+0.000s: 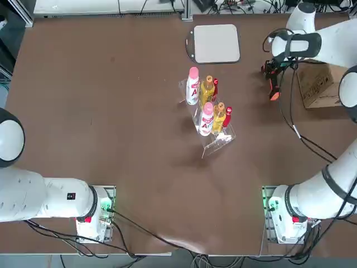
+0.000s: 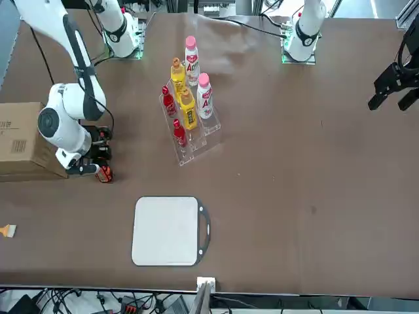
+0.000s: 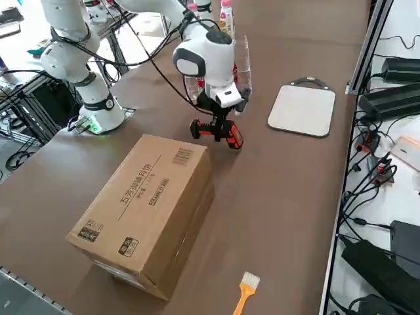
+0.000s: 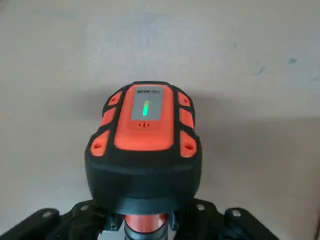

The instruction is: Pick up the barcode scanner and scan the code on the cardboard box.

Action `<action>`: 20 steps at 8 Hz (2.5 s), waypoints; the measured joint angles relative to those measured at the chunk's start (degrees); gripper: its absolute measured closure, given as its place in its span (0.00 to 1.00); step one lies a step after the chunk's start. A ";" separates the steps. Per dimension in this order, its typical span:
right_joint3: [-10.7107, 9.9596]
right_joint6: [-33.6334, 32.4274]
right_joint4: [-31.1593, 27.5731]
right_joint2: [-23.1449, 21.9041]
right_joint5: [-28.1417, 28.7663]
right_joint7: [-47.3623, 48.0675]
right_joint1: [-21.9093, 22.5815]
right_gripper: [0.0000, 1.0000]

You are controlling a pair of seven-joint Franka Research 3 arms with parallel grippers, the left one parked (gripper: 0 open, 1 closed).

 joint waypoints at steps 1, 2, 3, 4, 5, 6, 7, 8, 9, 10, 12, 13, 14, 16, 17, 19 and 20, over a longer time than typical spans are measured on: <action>-0.02 0.64 0.02 1.02 0.00 0.00 0.00 0.57; -0.02 0.92 0.04 1.45 0.00 0.00 0.00 0.57; -0.02 0.96 0.13 1.53 0.00 0.00 0.00 0.56; -0.02 0.96 0.32 1.52 0.00 0.00 0.01 0.47; -0.03 0.96 0.68 1.48 0.00 0.00 0.01 0.40; -0.06 0.95 1.12 1.28 0.00 0.00 0.01 0.21; -0.16 0.82 1.59 0.34 0.00 -0.01 0.01 0.04; -0.28 -1.26 2.24 -1.79 0.00 0.00 -0.01 0.00; -0.60 -6.12 3.36 -5.70 0.00 0.00 -0.06 0.00; -0.97 -12.06 4.73 -11.00 0.00 0.00 -0.27 0.00; -1.33 -24.83 8.22 -21.88 0.00 0.00 -1.87 0.00; -1.46 -32.13 11.82 -25.47 -0.01 0.00 -2.95 0.00; -1.53 -39.71 17.02 -27.13 -0.01 0.00 -3.81 0.00; -1.52 -48.04 25.69 -27.25 -0.01 -0.01 -4.11 0.00; -1.47 -49.63 27.88 -26.43 0.00 -0.01 -4.11 0.00; -1.43 -53.04 31.53 -23.73 0.00 -0.04 -4.10 0.00; -1.41 -53.83 32.71 -22.69 0.21 -0.05 -4.07 0.00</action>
